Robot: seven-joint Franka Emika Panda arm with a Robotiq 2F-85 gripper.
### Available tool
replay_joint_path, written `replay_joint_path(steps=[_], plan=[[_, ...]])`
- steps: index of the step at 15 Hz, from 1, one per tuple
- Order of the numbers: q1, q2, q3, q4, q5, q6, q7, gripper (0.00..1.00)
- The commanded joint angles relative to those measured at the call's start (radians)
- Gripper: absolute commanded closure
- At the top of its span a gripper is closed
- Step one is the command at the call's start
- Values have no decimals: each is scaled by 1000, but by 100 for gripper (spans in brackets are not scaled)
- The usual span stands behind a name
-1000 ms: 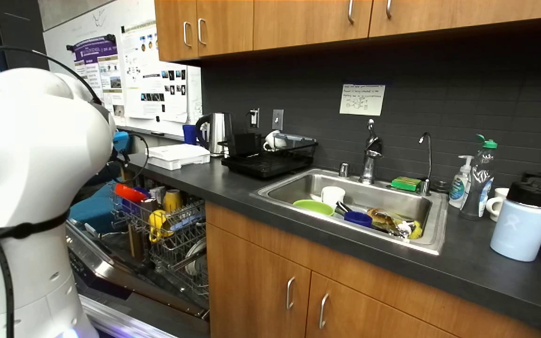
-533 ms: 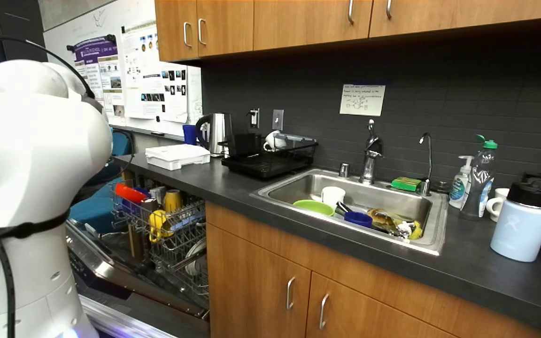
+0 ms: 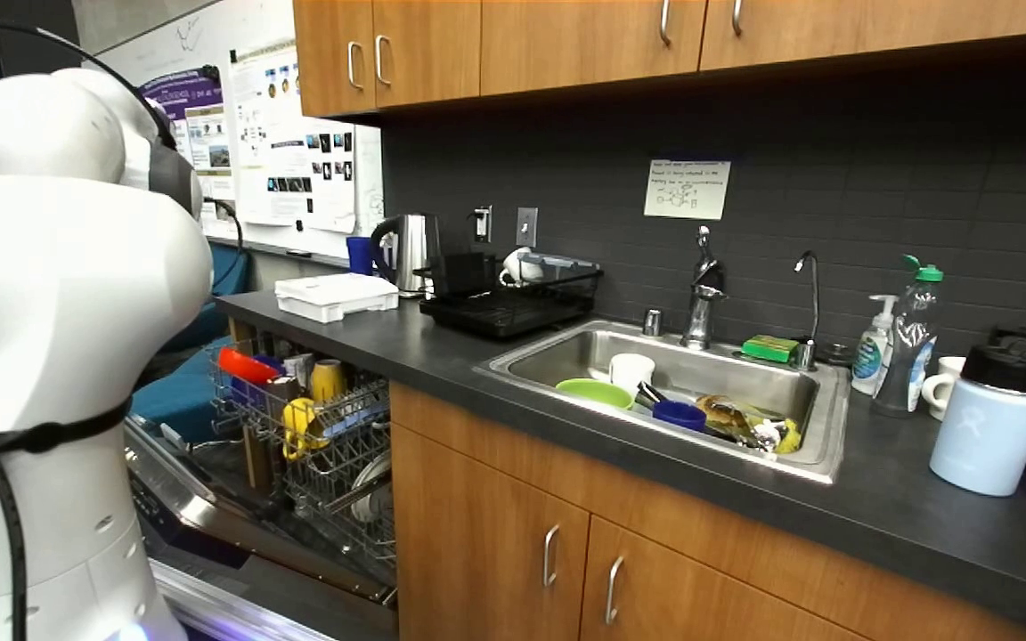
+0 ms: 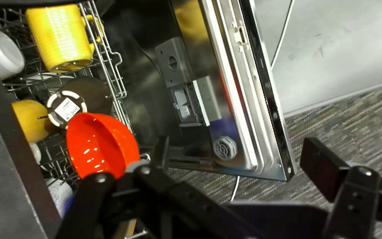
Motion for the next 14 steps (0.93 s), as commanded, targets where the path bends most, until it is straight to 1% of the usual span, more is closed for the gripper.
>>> replay_joint_path(steps=[1,5,7,13,14], plan=[[-27,-66,33,-15,63,-31,91,0],[-40,-106,74,-26,130,-53,126,0],[-36,-111,82,-25,143,-40,130,0],[-21,-100,83,-36,134,-11,123,0],[-18,-87,80,-14,131,-20,130,0]])
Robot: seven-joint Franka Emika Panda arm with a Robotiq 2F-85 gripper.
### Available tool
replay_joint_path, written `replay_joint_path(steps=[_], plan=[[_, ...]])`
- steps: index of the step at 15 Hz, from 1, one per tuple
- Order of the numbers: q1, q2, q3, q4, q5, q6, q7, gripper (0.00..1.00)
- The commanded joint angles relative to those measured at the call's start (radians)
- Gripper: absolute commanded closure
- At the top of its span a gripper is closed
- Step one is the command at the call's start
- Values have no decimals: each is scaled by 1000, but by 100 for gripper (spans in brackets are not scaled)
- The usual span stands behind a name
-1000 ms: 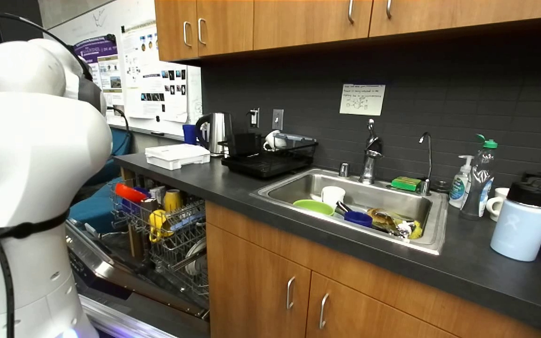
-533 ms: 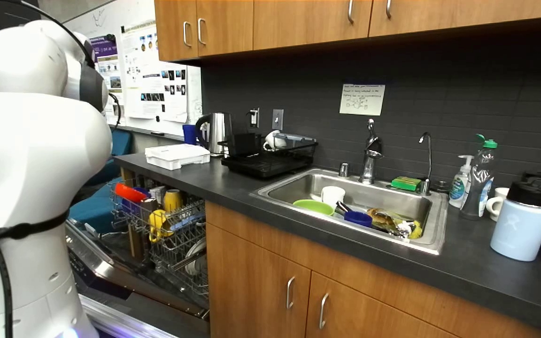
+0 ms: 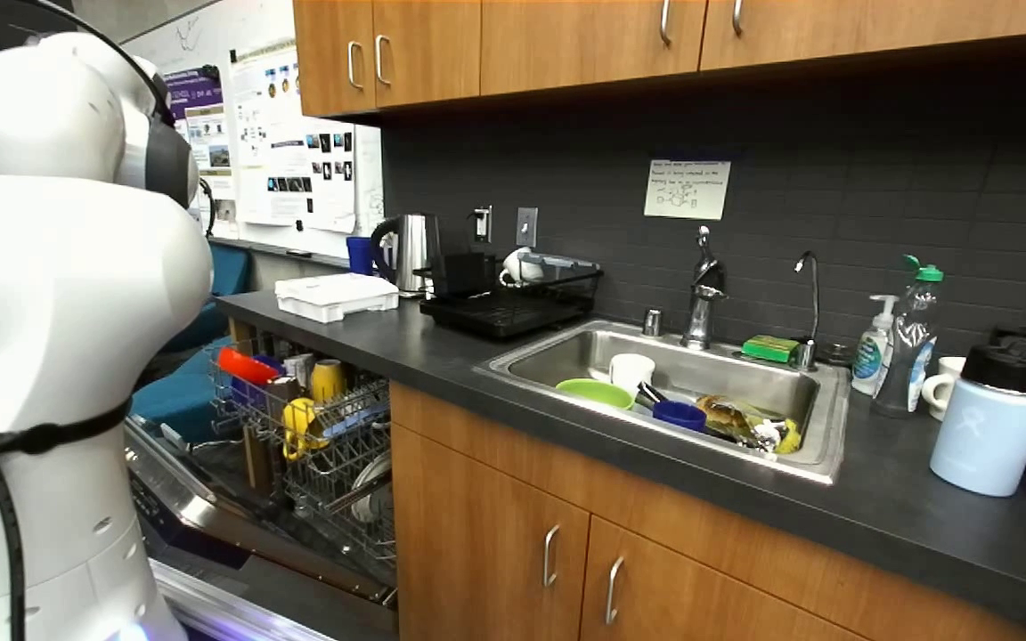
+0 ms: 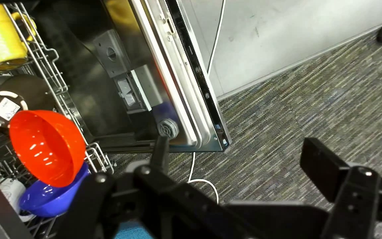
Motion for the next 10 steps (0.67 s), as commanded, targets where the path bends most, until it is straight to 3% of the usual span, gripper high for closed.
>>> replay_joint_path(steps=[1,10], plan=[[2,7,-3,12,4,-3,26,0],[-2,-10,-11,-22,-4,28,19,0]])
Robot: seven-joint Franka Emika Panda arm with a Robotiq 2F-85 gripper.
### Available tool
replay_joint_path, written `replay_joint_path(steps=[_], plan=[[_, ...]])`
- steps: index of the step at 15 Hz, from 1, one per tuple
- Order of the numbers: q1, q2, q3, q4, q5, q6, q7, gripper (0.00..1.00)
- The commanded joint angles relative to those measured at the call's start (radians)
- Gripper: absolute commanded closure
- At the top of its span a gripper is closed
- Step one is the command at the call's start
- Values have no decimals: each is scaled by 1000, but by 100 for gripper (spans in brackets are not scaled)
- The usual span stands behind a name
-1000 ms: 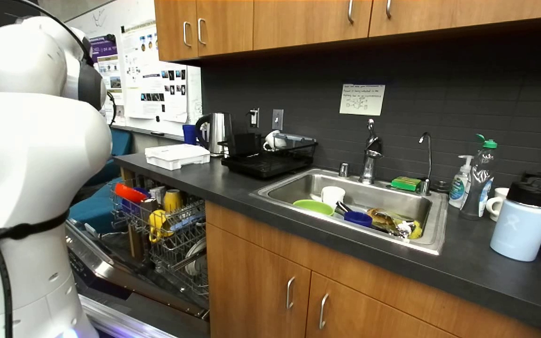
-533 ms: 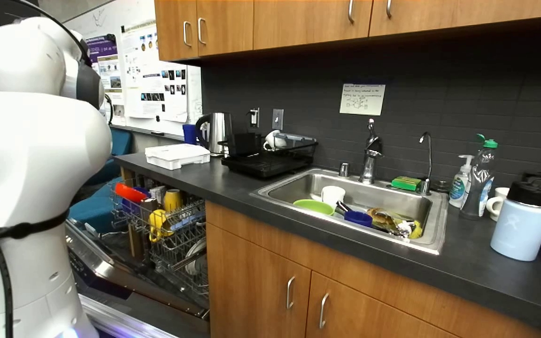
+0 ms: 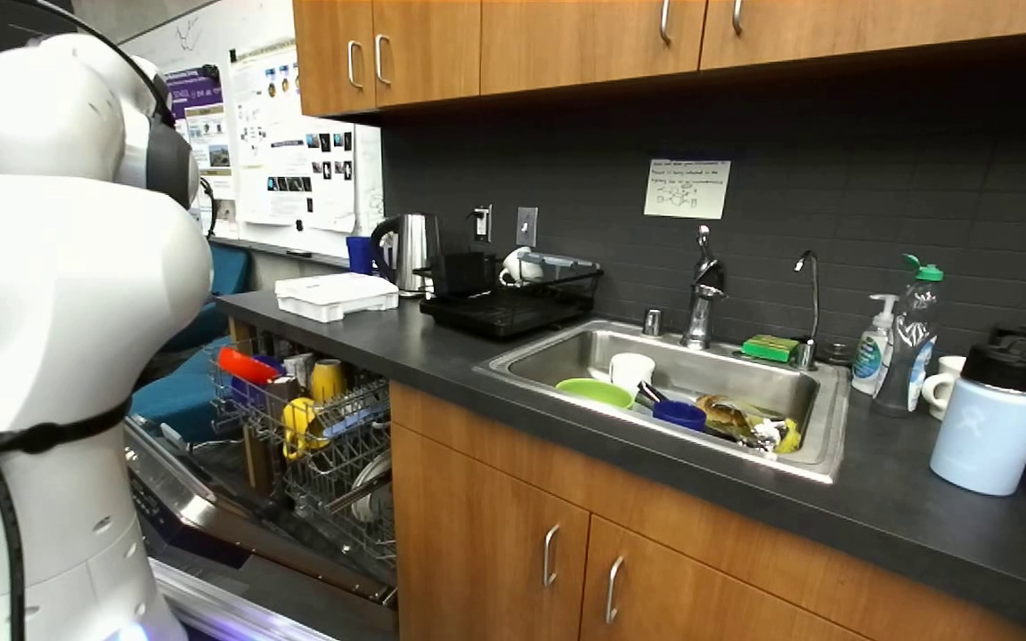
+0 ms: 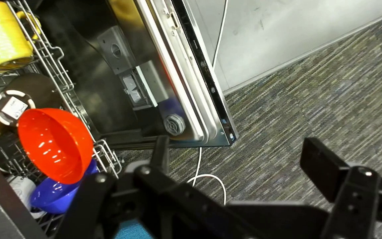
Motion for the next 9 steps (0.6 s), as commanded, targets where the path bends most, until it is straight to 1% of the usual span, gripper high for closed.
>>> replay_joint_path(steps=[1,5,9], plan=[[-2,-15,-1,-26,2,10,-1,0],[-2,-15,-1,-26,2,10,1,0],[-27,7,-10,-4,-5,91,-12,0]])
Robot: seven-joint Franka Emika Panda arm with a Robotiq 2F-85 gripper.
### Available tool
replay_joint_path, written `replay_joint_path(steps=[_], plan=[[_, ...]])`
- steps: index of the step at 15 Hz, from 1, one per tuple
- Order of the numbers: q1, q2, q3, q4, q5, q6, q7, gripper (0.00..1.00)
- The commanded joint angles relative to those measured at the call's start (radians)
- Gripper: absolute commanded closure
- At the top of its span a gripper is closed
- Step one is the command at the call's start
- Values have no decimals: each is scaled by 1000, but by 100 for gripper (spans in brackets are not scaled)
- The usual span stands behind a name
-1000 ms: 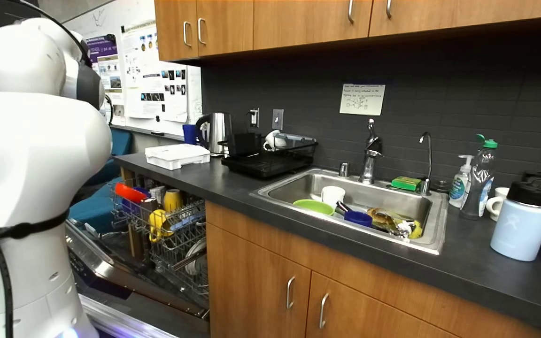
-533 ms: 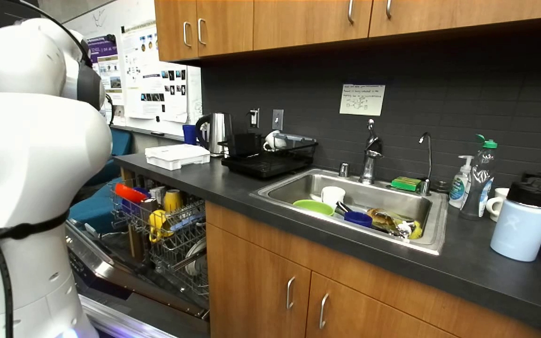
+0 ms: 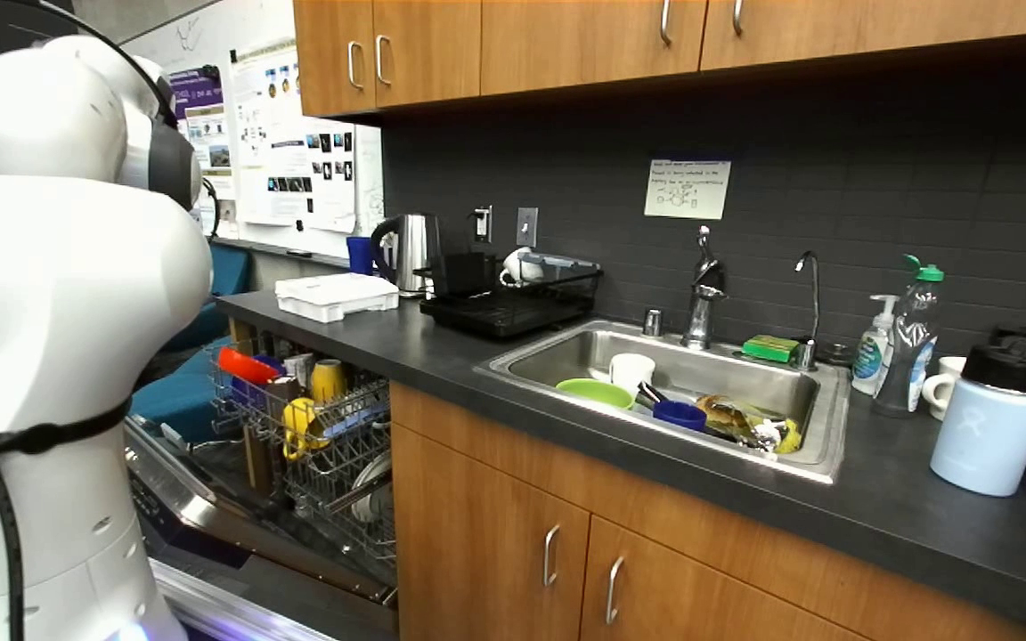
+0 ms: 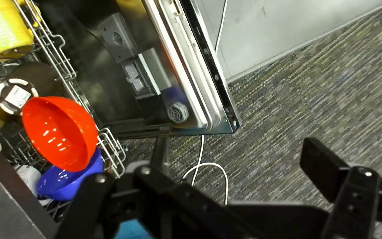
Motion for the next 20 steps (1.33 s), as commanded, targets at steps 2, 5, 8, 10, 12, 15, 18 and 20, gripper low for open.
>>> replay_joint_path(steps=[2,5,8,10,12,15,18,20], plan=[[-30,23,-8,5,-7,86,-34,0],[-45,37,1,1,0,93,-55,0],[-56,60,15,4,15,83,-73,0],[-56,80,23,12,21,76,-93,0],[-56,108,28,16,21,83,-112,0],[-50,151,20,25,5,112,-155,0],[-49,192,16,26,-3,160,-200,0],[-48,213,13,25,-8,180,-223,0]])
